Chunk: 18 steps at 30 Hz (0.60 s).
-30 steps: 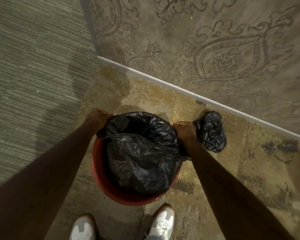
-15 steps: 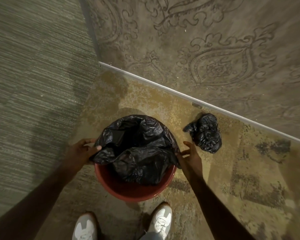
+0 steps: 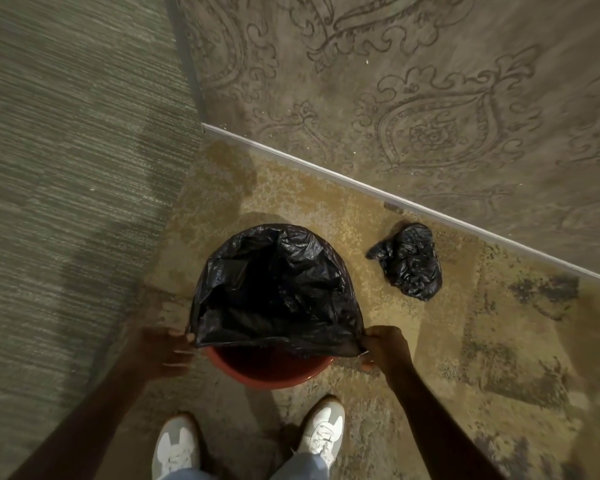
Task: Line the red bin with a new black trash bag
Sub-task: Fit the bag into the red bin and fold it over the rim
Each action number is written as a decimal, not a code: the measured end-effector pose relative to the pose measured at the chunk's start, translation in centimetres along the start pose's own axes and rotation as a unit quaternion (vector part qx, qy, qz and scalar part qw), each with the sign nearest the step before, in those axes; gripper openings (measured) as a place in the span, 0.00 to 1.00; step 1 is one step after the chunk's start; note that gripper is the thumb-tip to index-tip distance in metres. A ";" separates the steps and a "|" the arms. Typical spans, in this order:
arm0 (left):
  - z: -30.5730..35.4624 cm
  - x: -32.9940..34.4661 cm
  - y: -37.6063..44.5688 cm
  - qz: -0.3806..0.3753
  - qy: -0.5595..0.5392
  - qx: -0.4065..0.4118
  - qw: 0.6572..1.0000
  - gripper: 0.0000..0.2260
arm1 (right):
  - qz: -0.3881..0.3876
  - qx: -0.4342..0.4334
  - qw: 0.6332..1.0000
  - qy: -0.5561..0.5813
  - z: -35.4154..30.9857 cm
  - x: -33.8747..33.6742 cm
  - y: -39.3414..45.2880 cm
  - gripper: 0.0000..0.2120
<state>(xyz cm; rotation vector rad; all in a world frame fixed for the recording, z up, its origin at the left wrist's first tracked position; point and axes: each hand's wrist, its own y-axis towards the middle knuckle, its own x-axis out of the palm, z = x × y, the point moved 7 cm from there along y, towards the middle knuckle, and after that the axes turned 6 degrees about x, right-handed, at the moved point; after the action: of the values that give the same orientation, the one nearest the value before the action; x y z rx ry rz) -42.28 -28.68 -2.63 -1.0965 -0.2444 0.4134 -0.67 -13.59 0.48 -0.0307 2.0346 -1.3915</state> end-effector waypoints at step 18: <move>-5.2 7.9 -4.5 0.000 -0.302 0.083 0.950 0.18 | -0.134 0.098 0.819 0.549 2.7 6.5 -3.3 0.07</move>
<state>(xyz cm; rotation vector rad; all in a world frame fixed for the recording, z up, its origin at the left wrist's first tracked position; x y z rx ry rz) -32.25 -31.17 -1.01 -0.7805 -0.7365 0.7524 -5.42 -19.60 -0.64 0.7780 2.8293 -2.0811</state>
